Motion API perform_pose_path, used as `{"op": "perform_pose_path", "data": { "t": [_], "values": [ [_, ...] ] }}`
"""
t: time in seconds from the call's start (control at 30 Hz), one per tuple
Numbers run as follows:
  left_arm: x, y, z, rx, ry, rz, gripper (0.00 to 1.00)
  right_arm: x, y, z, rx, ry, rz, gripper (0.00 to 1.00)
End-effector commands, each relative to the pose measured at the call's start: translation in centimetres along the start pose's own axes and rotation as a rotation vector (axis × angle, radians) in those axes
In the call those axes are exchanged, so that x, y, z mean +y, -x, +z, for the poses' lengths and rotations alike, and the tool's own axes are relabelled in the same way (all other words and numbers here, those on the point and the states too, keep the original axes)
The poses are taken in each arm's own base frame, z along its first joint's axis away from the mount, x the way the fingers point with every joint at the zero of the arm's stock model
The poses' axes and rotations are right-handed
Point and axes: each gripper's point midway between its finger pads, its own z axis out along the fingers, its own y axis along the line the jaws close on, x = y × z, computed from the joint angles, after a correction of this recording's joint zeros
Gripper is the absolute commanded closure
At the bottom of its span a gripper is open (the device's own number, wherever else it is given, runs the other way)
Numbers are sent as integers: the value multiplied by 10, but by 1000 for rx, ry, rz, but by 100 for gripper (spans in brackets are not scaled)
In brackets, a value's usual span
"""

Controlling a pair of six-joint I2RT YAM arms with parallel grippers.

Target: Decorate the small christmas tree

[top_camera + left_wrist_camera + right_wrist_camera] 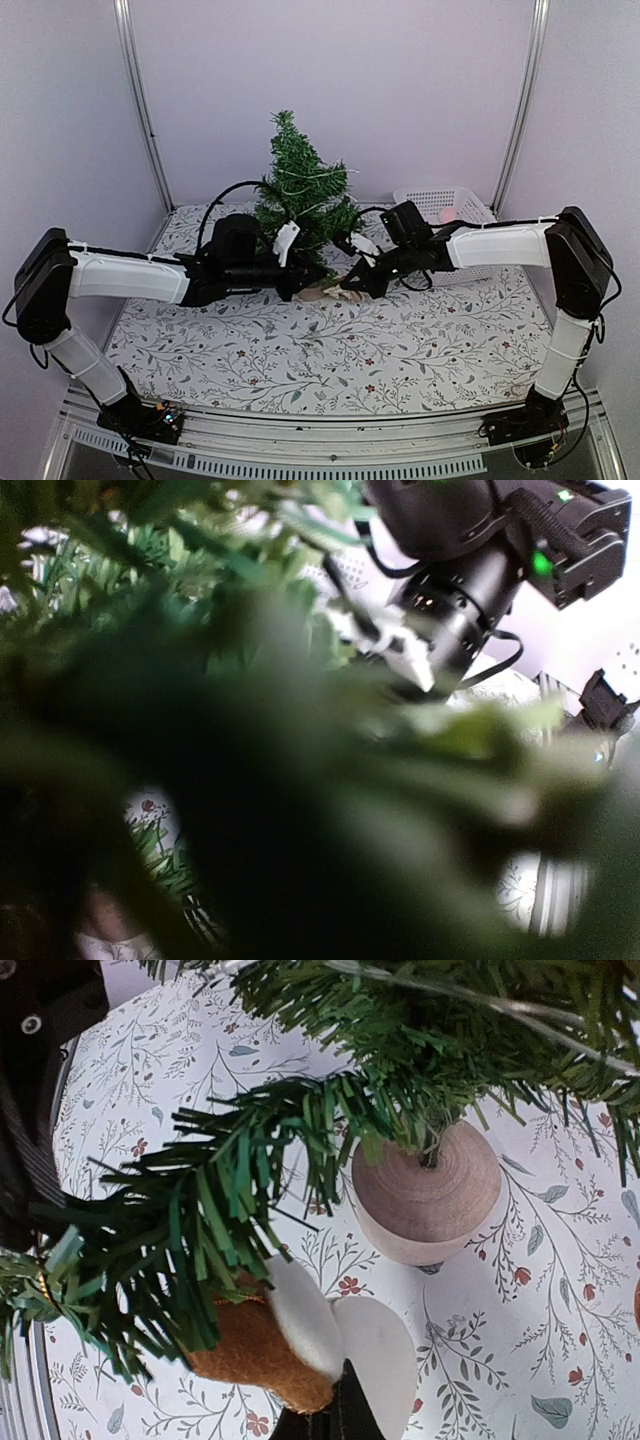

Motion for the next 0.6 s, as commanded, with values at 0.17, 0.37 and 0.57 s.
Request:
{"op": "perform_pose_path", "data": {
  "t": [0.17, 0.37, 0.57],
  "values": [
    [19, -2, -4, 6, 139, 5, 100, 3, 0, -6, -8, 15, 14, 100],
    [28, 2, -13, -15, 208, 22, 100, 9, -4, -11, -14, 27, 18, 95],
    [-3, 15, -23, -94, 67, 59, 83, 11, 2, -13, -33, 30, 17, 80]
  ]
}}
